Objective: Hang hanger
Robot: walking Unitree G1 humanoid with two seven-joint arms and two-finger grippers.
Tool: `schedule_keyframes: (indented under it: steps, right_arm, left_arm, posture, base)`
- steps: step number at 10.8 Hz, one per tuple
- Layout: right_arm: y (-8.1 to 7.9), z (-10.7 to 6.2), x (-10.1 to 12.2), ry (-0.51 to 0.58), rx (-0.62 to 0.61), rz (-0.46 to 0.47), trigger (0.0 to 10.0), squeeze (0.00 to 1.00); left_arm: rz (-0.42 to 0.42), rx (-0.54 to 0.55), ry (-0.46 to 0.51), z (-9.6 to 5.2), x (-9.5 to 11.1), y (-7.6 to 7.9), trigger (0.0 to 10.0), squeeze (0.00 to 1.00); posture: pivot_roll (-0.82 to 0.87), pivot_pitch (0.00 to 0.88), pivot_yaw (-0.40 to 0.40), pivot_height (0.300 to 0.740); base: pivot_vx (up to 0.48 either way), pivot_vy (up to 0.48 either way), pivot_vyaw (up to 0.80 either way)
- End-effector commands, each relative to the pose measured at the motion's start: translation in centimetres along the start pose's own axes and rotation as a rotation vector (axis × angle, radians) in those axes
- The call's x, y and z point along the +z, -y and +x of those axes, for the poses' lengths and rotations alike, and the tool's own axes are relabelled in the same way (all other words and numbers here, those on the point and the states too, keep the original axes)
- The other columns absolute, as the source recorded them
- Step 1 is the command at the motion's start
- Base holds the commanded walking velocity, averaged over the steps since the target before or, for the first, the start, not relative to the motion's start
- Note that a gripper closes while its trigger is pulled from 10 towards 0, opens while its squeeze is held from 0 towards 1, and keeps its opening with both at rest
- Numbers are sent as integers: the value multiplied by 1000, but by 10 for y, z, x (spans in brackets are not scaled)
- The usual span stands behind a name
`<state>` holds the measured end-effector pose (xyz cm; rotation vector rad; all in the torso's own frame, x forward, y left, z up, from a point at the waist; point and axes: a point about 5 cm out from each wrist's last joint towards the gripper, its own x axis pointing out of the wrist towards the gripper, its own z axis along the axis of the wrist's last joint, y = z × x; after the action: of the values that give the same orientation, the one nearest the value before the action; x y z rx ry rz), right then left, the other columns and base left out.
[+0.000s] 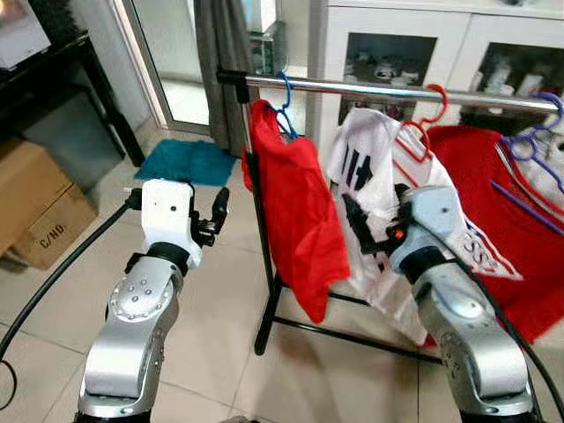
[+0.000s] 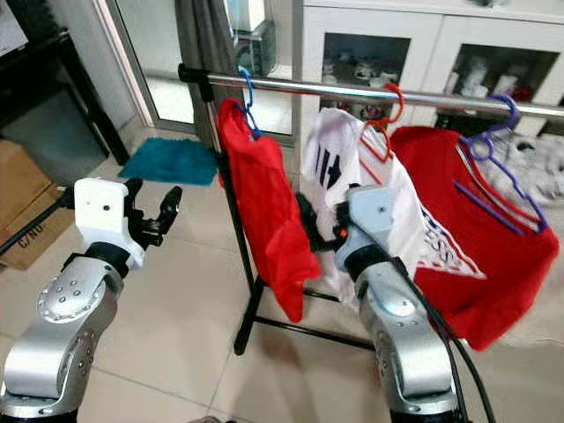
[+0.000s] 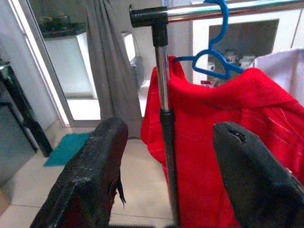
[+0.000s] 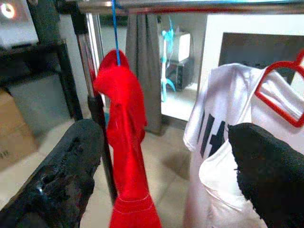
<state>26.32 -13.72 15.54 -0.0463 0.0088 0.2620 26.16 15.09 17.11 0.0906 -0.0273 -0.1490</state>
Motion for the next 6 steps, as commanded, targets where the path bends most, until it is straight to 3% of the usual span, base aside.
schedule_keyframes:
  steps: [1, 2, 4, 5, 6]
  right_arm:
    - [-6, 3, 1, -6, 30, -10, 10000, 0]
    - [-7, 4, 6, 35, 17, 17, 10000, 0]
    - [-7, 4, 8, 72, 34, -67, 10000, 0]
    - [-7, 2, 7, 64, 38, -6, 10000, 0]
    - [-6, 3, 9, 74, 13, -8, 10000, 0]
  left_arm:
    - [6, 24, 4, -4, 1, -5, 10000, 0]
    - [8, 23, 3, -4, 1, -4, 10000, 0]
    - [12, 23, 4, -3, 2, -4, 10000, 0]
    - [13, 22, 5, -3, 3, -5, 10000, 0]
    - [17, 20, 6, -2, 3, -5, 10000, 0]
  posture:
    - [-54, 52, 56, 740]
    - [-52, 56, 58, 740]
    - [-48, 59, 61, 740]
    - [-49, 60, 61, 740]
    - [-49, 58, 65, 740]
  base:
    - [292, 0, 800]
    - [289, 0, 0]
    - [292, 0, 0]
    - [296, 0, 0]
    - [292, 0, 0]
